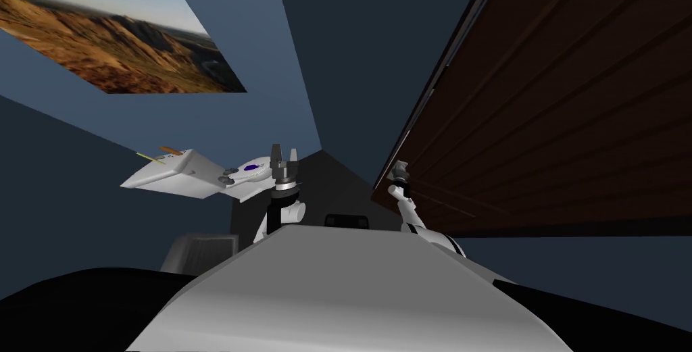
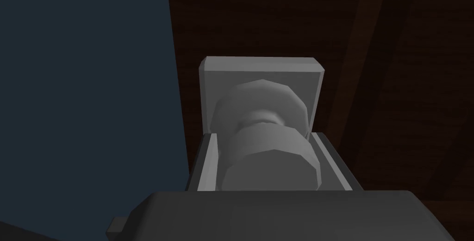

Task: Pull the door open

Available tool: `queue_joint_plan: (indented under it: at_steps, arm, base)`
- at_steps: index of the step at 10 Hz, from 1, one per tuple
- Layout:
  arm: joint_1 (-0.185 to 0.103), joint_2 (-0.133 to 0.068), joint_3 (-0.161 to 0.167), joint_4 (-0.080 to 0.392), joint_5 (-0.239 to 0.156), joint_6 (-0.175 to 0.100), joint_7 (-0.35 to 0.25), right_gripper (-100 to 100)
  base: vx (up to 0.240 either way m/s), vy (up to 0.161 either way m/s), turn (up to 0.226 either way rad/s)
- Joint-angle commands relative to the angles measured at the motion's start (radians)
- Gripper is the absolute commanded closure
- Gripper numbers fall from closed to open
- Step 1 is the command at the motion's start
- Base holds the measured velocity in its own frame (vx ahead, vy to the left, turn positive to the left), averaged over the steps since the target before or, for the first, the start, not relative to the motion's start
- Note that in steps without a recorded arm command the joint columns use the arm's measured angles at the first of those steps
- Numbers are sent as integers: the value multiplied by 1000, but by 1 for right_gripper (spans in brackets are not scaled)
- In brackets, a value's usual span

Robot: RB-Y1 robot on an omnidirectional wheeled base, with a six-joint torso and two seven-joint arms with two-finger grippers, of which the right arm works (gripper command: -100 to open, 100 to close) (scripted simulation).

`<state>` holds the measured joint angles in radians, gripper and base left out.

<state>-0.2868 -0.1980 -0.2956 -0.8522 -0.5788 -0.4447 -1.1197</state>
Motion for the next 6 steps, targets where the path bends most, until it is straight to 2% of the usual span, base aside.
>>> queue_joint_plan:
  at_steps: [1, 6]
  arm:
    - [11, -11, 27, -10, 0, 11, -35, 100]
    - [32, -49, 89, -26, 1, 27, -112, 100]
  base:
    - [-271, -38, 197]
    - [-250, -47, 169]
